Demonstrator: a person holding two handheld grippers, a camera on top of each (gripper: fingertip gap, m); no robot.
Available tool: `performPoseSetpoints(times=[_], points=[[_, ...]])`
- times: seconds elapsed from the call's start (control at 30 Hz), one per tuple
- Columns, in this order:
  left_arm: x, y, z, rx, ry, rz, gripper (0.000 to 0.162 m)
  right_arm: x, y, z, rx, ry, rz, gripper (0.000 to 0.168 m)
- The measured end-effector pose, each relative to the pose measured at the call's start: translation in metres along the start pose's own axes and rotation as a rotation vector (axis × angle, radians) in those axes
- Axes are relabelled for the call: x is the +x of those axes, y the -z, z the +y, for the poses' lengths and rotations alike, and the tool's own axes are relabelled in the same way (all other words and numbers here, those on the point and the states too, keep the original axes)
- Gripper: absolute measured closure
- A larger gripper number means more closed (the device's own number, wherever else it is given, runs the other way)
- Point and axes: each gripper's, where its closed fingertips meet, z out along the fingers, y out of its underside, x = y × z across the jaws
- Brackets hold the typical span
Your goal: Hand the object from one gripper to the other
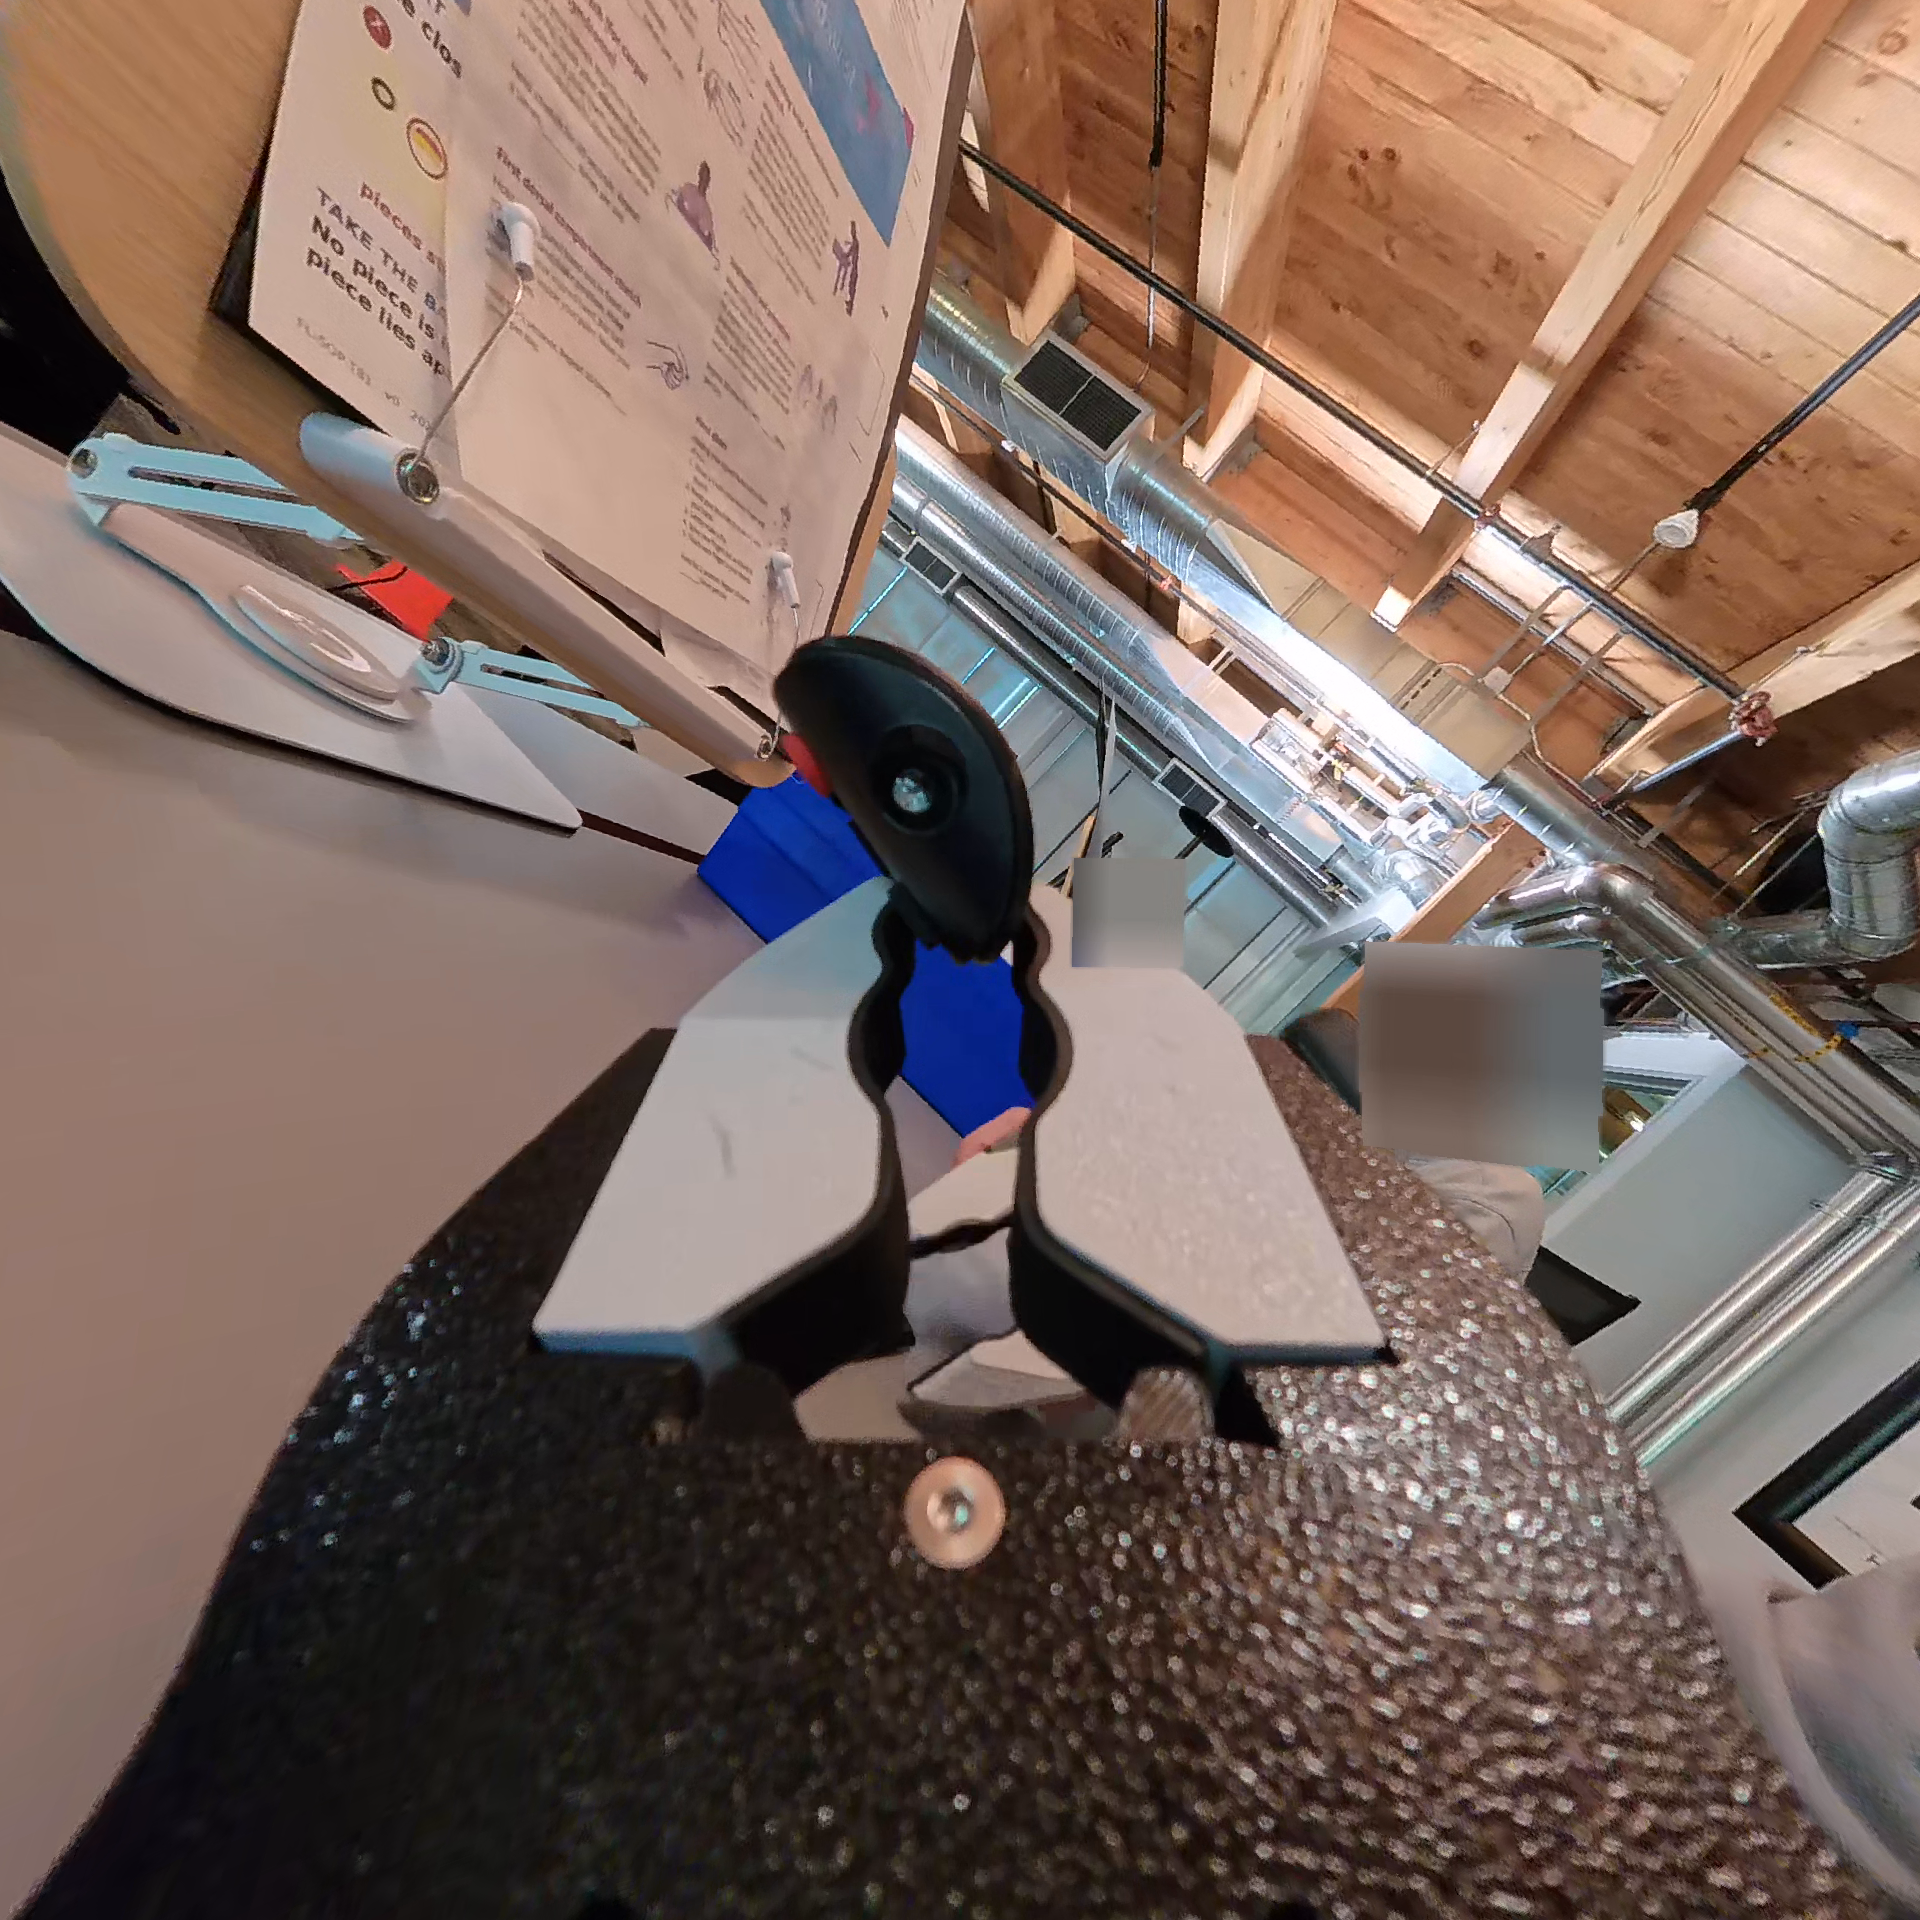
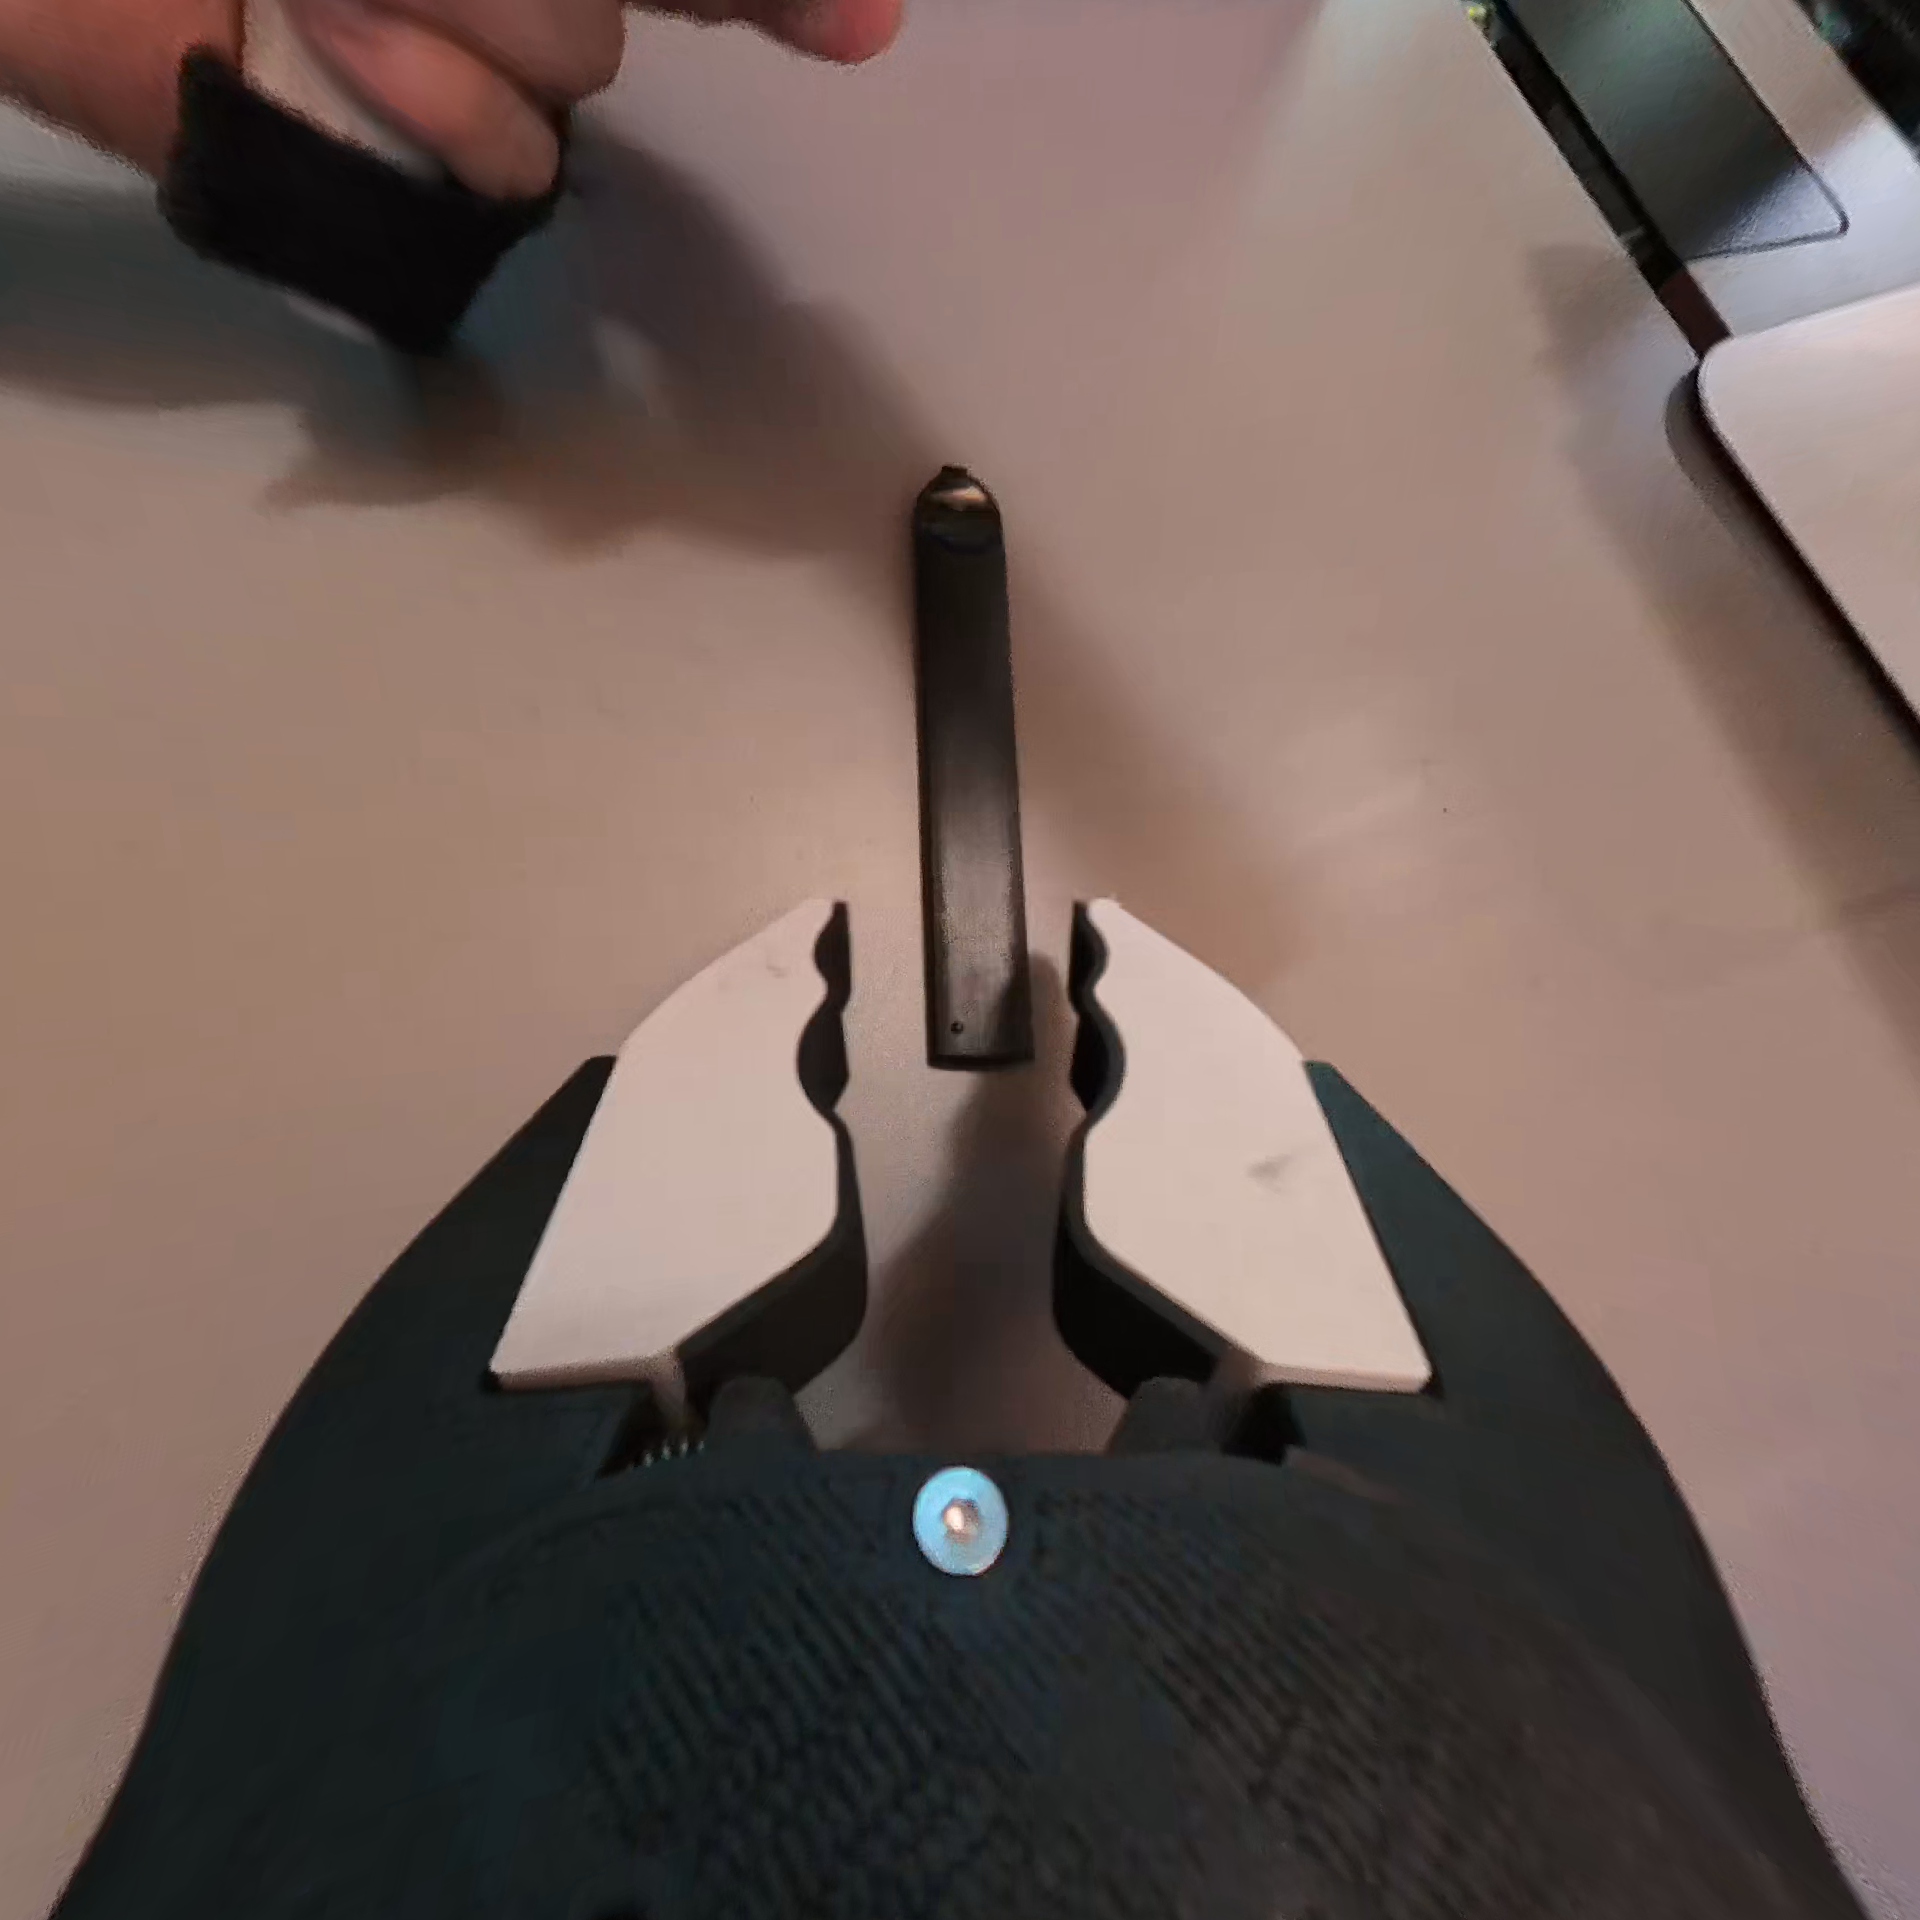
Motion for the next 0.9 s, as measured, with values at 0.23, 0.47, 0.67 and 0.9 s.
performPoseSetpoints(times=[0.23,0.47,0.67,0.9], points=[[0.0,0.003,-0.008,0.028,-0.032,-0.016,0.145,-0.005,-0.02,-0.015,-0.017,0.012,-0.034,0.122],[-0.006,0.008,-0.012,0.057,-0.025,-0.034,0.144,-0.001,-0.046,-0.028,-0.146,-0.04,-0.143,0.142],[-0.011,0.01,-0.013,0.068,-0.025,-0.054,0.144,-0.001,-0.043,-0.025,-0.165,-0.037,-0.225,0.149],[-0.019,0.012,-0.013,0.061,-0.002,-0.123,0.144,0.037,0.019,-0.045,0.127,-0.378,-0.361,0.149]])
